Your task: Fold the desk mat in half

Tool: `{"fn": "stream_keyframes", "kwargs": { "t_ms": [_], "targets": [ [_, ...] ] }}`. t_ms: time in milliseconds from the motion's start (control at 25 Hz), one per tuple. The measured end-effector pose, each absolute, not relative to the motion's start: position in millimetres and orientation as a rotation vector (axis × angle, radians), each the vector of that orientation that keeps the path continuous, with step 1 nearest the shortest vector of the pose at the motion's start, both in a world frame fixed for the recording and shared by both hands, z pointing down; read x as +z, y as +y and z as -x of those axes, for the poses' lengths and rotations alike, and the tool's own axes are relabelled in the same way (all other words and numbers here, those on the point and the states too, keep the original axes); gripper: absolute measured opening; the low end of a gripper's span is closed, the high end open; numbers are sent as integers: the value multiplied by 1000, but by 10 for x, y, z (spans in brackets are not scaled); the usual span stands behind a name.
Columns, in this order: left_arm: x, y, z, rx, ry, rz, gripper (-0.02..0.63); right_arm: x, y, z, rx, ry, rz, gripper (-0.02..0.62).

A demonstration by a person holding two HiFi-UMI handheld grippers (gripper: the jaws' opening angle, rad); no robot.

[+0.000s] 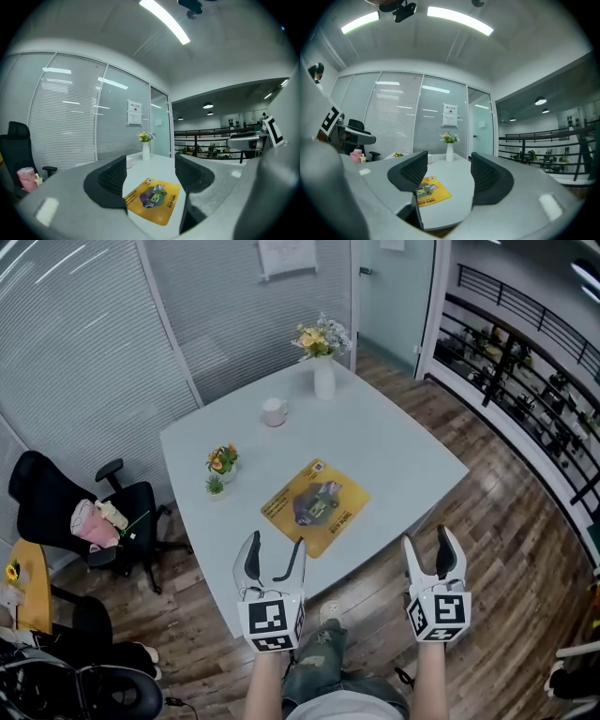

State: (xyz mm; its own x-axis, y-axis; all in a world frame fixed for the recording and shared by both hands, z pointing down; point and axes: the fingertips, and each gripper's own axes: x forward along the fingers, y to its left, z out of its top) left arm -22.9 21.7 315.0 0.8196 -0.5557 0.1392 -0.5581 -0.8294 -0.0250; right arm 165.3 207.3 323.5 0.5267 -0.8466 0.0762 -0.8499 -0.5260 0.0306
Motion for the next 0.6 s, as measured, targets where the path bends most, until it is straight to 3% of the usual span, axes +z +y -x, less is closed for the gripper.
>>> {"fn": "stream_keyframes", "kwargs": {
  "t_ms": [600],
  "targets": [
    [3238, -979, -767, 224, -899, -2962, 310, 3213, 799, -2618, 66, -1511, -2647, 296]
  ]
}}
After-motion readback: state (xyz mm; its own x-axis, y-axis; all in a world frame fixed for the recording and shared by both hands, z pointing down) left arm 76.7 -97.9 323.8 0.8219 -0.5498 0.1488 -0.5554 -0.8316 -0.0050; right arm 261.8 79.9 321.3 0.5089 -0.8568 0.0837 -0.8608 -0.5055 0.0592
